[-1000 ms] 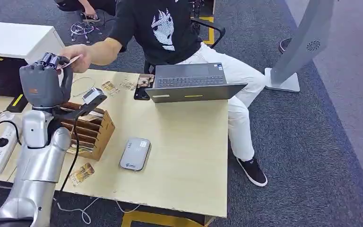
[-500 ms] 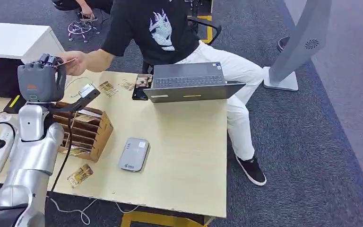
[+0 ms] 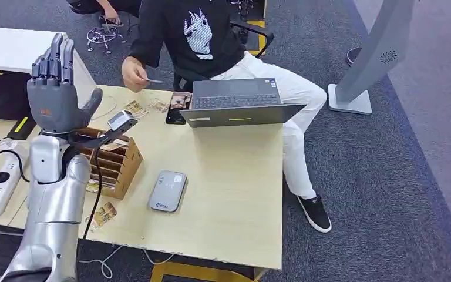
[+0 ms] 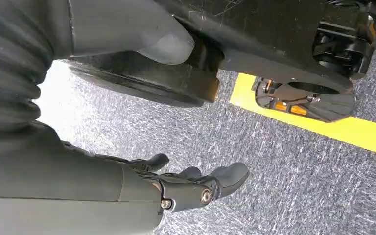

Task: Pass the card to the sensor for recognition and then transmit it.

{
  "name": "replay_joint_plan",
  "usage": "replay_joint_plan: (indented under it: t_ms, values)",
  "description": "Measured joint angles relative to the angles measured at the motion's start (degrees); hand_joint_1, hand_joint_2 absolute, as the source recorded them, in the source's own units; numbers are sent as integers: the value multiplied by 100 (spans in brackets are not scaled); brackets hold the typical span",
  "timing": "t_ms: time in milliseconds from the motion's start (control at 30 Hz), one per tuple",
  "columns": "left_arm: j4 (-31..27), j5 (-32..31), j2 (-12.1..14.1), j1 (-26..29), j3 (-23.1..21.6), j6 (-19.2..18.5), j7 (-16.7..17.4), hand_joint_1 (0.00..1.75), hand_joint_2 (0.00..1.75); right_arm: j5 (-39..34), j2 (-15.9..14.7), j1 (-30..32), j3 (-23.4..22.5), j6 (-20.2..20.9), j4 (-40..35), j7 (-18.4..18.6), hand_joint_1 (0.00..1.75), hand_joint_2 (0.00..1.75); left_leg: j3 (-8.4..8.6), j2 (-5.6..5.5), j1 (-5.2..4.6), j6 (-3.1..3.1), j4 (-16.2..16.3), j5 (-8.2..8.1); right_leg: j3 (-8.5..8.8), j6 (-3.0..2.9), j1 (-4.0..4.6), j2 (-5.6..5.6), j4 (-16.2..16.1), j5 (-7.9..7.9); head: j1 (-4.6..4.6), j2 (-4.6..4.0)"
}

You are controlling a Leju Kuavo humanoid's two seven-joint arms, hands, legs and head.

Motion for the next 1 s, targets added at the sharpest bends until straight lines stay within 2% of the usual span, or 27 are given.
replay_joint_plan:
  t_ms: [133,267,300,400,467,500,600,700,833,900,1000]
  values:
    - [-498,138,-52,153,-245,0,-125,0,175,4,20,2,-35,-2,0,-11,0,175,-1,-1,1,0,0,0,0,0,1,-2,0,-1,2,0]
    - [-870,434,-65,270,-507,-99,-59,0,175,-35,22,4,-61,11,0,-13,0,175,-1,0,0,0,0,-1,-1,0,0,-1,0,-1,0,0]
    - [-911,846,-19,284,-654,-417,62,0,175,-90,22,6,-90,7,0,-13,0,175,-1,-3,0,0,0,-1,-1,0,0,-4,0,-1,2,0]
    - [-1170,2587,380,254,-1408,-2069,627,0,175,-140,28,21,-181,-9,0,-20,0,175,0,0,1,-1,0,0,-3,0,1,-2,0,0,-9,0]
    - [-1309,3264,613,152,-1843,-2915,745,0,175,-197,28,33,-234,-9,0,-50,0,175,-3,-5,3,-3,0,6,-2,0,2,-7,0,0,-11,0]
    - [-1363,3535,731,101,-2047,-3166,763,0,175,-201,28,36,-264,-9,0,-59,0,175,-2,-5,2,-3,0,6,0,0,1,-8,1,0,-13,-2]
    - [-1545,4151,951,65,-2402,-3401,776,0,175,-205,33,45,-339,-11,0,-81,0,175,-1,9,1,-4,-1,5,-1,-1,0,9,2,2,-13,0]
    - [-1741,4462,1179,113,-2590,-3536,774,0,175,-221,46,49,-409,-18,0,-83,0,175,-2,5,1,-3,-1,4,-2,-1,0,5,2,0,-11,-2]
    - [-2093,5254,1647,421,-2653,-4158,780,0,175,-308,68,61,-507,-35,0,-83,0,175,-1,9,1,-5,-8,2,-3,-1,1,10,2,-1,-15,0]
    - [-2220,5399,1924,681,-2655,-4370,739,0,175,-315,74,67,-560,-33,0,-83,0,175,2,13,2,-5,-9,2,-6,-4,1,13,2,-3,-13,0]
    - [-2347,5464,2241,967,-2655,-4452,695,0,175,-317,81,69,-610,-33,0,-83,0,175,0,-1,3,-6,-9,3,-6,-5,2,-4,2,-5,-13,0]
